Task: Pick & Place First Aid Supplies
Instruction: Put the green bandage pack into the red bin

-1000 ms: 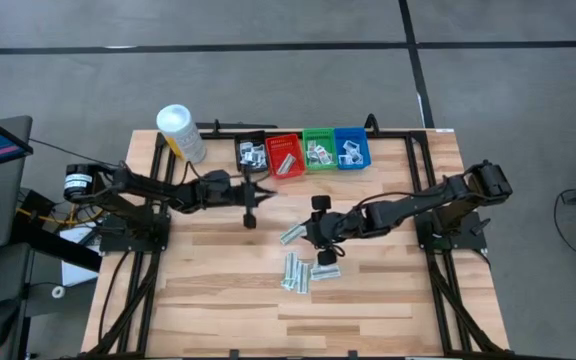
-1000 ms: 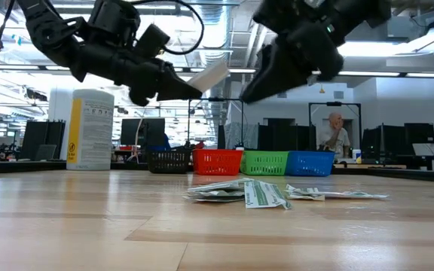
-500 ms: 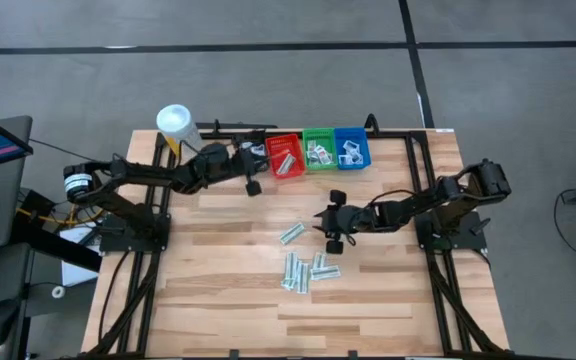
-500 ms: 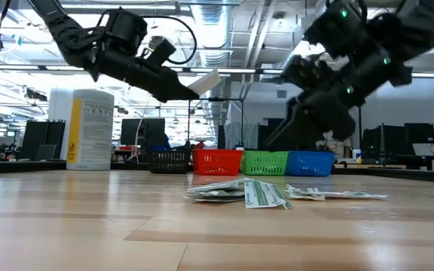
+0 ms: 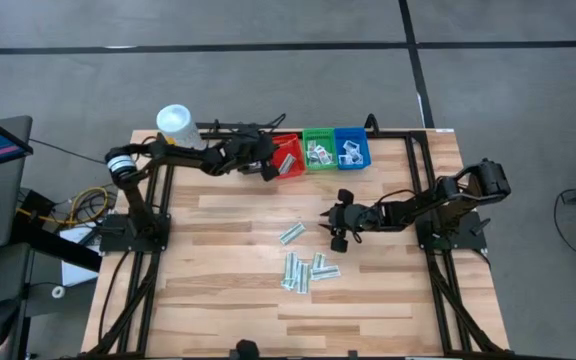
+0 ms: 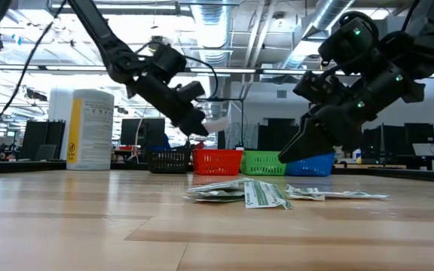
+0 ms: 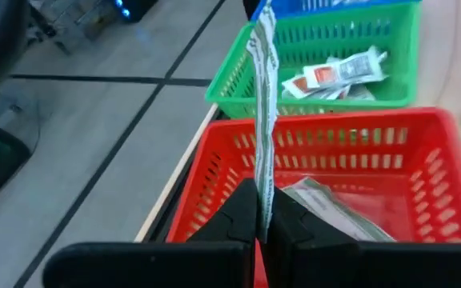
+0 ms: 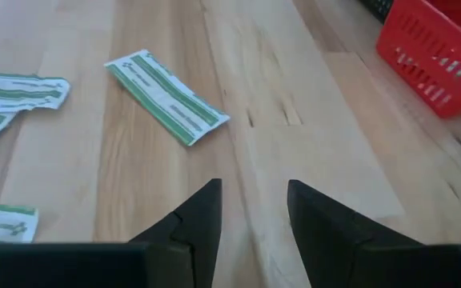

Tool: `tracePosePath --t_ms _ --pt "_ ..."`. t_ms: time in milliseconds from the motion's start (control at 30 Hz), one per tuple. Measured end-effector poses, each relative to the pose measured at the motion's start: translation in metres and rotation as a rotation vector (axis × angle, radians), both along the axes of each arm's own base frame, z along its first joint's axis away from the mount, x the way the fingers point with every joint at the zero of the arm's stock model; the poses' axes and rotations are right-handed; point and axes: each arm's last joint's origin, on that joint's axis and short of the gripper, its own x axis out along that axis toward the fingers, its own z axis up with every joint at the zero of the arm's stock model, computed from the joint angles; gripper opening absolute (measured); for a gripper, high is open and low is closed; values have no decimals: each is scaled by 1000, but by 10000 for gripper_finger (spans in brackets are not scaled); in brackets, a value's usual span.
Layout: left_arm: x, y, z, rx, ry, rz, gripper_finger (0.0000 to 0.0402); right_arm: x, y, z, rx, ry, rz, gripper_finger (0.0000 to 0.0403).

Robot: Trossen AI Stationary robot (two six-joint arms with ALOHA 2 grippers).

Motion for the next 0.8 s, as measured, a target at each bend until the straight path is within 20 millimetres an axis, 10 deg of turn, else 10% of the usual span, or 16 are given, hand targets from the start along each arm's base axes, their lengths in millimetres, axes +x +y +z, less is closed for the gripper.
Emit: tracePosePath --t_ms 367,800 --pt "5 2 -6 -22 6 22 10 0 2 0 -6 -4 12 142" --pt "5 0 -5 -70 -30 50 130 2 2 2 5 -30 4 139"
